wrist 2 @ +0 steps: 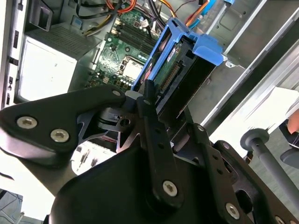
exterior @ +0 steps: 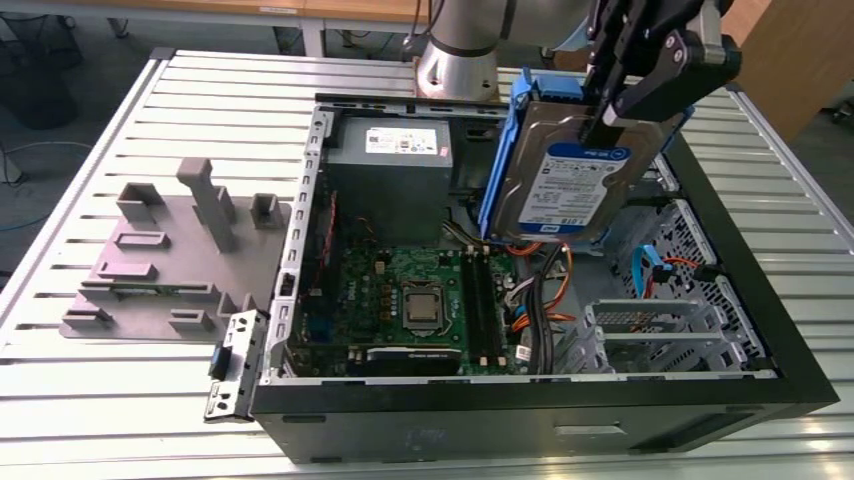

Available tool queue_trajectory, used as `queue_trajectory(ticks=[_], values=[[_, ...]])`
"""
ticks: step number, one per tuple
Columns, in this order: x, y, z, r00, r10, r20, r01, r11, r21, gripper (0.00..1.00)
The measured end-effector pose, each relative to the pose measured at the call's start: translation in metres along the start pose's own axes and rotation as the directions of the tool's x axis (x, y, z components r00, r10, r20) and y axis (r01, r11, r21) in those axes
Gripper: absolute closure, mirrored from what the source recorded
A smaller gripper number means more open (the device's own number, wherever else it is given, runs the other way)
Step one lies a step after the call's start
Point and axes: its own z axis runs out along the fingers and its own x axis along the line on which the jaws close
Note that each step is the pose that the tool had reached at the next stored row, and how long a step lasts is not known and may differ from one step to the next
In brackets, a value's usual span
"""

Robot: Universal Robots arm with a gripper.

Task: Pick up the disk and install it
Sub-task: 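Pick up the disk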

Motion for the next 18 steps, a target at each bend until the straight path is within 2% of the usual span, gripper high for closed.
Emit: queue_trajectory(ticks=[13,18], values=[[0.0221,-0.0023,0.0,1.0,0.001,0.0001,-0.001,1.0,0.0,0.65],[0.0274,-0.0027,0.0,1.0,0.001,0.0,-0.001,1.0,0.0,0.65]])
